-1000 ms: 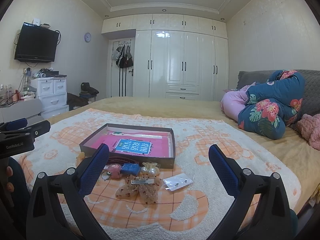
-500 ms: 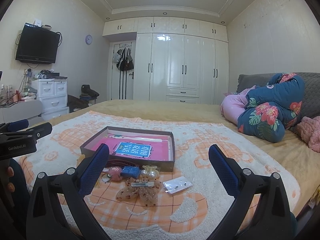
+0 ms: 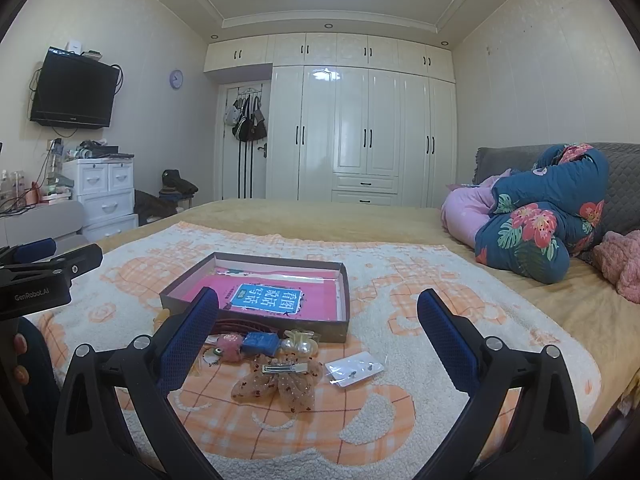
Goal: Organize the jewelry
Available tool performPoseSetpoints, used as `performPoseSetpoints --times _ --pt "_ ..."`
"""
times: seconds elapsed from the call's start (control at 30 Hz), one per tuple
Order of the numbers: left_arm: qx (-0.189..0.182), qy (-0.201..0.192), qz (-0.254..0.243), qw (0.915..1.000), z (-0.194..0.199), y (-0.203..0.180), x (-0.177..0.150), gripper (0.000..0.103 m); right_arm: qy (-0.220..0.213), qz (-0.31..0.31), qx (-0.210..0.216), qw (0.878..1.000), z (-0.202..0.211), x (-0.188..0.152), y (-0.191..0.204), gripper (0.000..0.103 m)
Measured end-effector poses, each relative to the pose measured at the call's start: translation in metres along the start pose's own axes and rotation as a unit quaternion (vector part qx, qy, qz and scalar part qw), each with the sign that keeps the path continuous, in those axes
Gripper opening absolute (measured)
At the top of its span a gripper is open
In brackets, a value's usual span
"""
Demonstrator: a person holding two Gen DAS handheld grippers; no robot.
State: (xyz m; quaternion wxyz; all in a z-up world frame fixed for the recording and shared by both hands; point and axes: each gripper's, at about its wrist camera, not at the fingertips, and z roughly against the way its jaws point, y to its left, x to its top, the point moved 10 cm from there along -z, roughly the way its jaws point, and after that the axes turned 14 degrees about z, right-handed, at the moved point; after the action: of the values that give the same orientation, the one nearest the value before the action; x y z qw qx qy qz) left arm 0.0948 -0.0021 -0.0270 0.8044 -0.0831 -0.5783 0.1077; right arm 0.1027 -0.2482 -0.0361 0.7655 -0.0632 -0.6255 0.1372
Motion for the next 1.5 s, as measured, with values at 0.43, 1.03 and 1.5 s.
performPoseSetpoints --times 0.43,1.03,1.5 --pt "0.000 0.000 -0.001 1.0000 0.000 0.000 -0.001 0.092 -0.001 0.002 0.001 1.000 0.000 0.001 0.000 0.097" --pt "0.011 0.006 0.002 0.9999 -0.003 0.010 -0.001 0.092 0.007 0.016 0.028 0.999 -0.009 0.002 0.019 0.097" --pt "0.056 0.082 0.033 0.9945 -0.035 0.061 -0.014 0.092 0.087 0.041 0.117 0.989 -0.054 -0.027 0.070 0.097"
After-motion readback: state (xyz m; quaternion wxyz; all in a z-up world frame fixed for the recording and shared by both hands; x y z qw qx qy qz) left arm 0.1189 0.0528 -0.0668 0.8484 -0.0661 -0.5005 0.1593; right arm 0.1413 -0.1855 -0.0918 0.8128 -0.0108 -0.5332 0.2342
